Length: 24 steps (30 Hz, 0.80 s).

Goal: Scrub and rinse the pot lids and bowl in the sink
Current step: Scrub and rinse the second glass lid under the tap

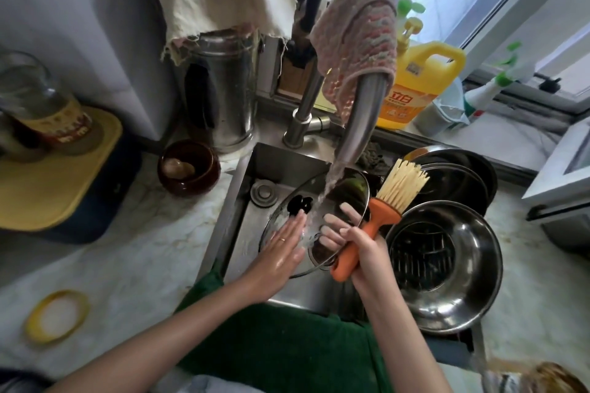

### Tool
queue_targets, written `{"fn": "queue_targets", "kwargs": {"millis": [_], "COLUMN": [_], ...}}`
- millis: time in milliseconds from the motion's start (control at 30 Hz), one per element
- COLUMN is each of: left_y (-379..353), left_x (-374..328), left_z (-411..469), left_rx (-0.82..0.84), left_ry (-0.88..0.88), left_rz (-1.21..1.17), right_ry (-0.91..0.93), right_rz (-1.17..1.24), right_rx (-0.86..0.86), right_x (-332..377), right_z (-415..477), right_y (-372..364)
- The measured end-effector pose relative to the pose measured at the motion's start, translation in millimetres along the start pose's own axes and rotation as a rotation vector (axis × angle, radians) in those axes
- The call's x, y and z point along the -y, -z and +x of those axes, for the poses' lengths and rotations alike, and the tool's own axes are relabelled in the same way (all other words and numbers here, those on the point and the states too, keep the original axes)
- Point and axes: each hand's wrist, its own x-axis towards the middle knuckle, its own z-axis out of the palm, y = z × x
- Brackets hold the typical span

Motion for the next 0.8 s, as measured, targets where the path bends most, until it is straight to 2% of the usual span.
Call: {"fn": "queue_targets", "kwargs": {"millis": [67, 133, 233, 300, 367, 433, 533, 600, 700, 800], "left_y": [10, 25, 36, 31, 26, 27, 35, 38, 41, 51], "left_x": [0, -3, -3, -1, 2, 2, -3, -12, -15, -7], "left_z": [-6, -13, -20, -17, -15, -13, 0, 11, 30, 42], "left_rx": [0.038, 0.104, 0.203, 0.047, -0.194, -0.374, -0.479, -0.484, -0.494, -0.467], "left_ry": [0.084, 0.089, -0.035, -0.154, -0.313, -0.429, -0.498, -0.377, 0.055, 0.381], "left_rz": [-0.163, -0.277, 0.129, 0.243, 0.138, 0.063, 0.049, -0.11, -0.536, -0.773], "right_ry": [-0.002, -0.02, -0.044, -0.089, -0.098, -0.057, -0.017, -0.019, 0.036, 0.129], "right_rz": [0.068, 0.145, 0.122, 0.061, 0.023, -0.029, -0.115, -0.147, -0.284, -0.408], "right_rx": [0.017, 0.031, 0.004, 0.026, 0.048, -0.002, -0.028, -0.001, -0.001, -0.072], "right_x": [3, 6, 22, 33, 38, 42, 53, 61, 61, 55], "right_z": [0, 3, 8, 7, 2, 0, 4, 8, 12, 9], "right_y": [-6, -9, -5, -5, -7, -9, -4, 6, 21, 43]}}
